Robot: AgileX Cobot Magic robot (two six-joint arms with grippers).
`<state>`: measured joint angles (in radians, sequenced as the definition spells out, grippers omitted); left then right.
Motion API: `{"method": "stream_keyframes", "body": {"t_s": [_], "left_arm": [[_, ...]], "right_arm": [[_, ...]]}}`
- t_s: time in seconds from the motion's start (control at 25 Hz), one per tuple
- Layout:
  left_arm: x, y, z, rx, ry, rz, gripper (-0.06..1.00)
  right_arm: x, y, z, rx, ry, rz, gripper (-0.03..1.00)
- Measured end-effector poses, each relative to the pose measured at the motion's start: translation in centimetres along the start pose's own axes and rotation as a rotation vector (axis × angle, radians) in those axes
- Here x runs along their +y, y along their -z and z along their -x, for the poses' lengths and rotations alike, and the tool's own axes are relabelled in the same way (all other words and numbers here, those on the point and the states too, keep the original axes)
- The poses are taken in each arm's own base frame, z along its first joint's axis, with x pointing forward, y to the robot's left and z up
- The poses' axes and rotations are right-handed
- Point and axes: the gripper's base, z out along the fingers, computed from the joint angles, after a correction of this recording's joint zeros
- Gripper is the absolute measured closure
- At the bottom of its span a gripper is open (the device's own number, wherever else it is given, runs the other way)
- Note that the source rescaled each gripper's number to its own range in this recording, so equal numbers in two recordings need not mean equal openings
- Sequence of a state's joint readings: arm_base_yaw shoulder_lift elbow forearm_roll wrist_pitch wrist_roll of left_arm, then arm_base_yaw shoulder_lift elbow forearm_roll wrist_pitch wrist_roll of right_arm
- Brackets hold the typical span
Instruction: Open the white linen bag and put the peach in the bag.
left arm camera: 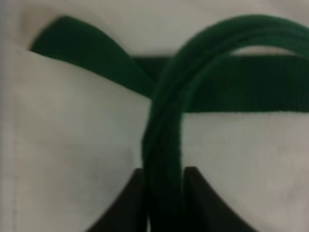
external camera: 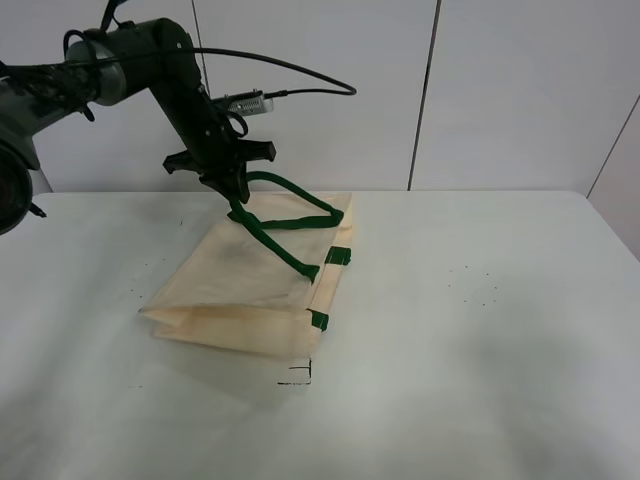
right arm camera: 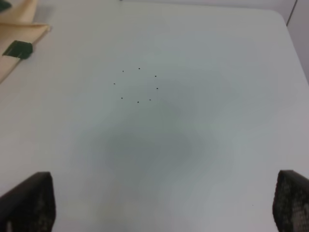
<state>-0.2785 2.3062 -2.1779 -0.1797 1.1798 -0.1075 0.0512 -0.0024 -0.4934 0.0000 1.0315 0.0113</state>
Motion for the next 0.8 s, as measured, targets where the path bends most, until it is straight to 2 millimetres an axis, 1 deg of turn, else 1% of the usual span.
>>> {"method": "stream_keyframes", "body": {"t_s": [0.04, 0.12, 0.16, 0.24, 0.32, 0.56, 0.64, 0.72, 0.8], "left_arm": [[0.0, -0.4, -0.1, 0.012, 0.0, -0.003, 0.59], [0.1, -0.8, -0.4, 0.029, 0.001, -0.003, 0.27], [0.2, -0.9, -0.4, 0.034, 0.001, -0.003, 0.14], [0.3, -1.0, -0.5, 0.038, -0.007, 0.007, 0.01], [0.4, -1.0, -0.5, 0.037, -0.02, 0.025, -0.04], [1.8, -0.9, -0.3, 0.023, -0.061, 0.163, -0.06], [2.8, -0.7, -0.2, 0.02, -0.053, 0.189, -0.06], [4.1, -0.5, 0.0, 0.017, -0.024, 0.194, -0.06], [6.2, -0.1, 0.2, 0.012, 0.018, 0.202, -0.06]], "right_arm": [[0.0, 0.0, 0.0, 0.0, 0.0, 0.0, -0.03], [0.0, 0.0, 0.0, 0.0, 0.0, 0.0, -0.03], [0.0, 0.0, 0.0, 0.0, 0.0, 0.0, -0.03], [0.0, 0.0, 0.0, 0.0, 0.0, 0.0, -0.03], [0.0, 0.0, 0.0, 0.0, 0.0, 0.0, -0.03], [0.0, 0.0, 0.0, 0.0, 0.0, 0.0, -0.03], [0.0, 0.0, 0.0, 0.0, 0.0, 0.0, -0.03], [0.0, 0.0, 0.0, 0.0, 0.0, 0.0, -0.03], [0.0, 0.0, 0.0, 0.0, 0.0, 0.0, -0.03]]}}
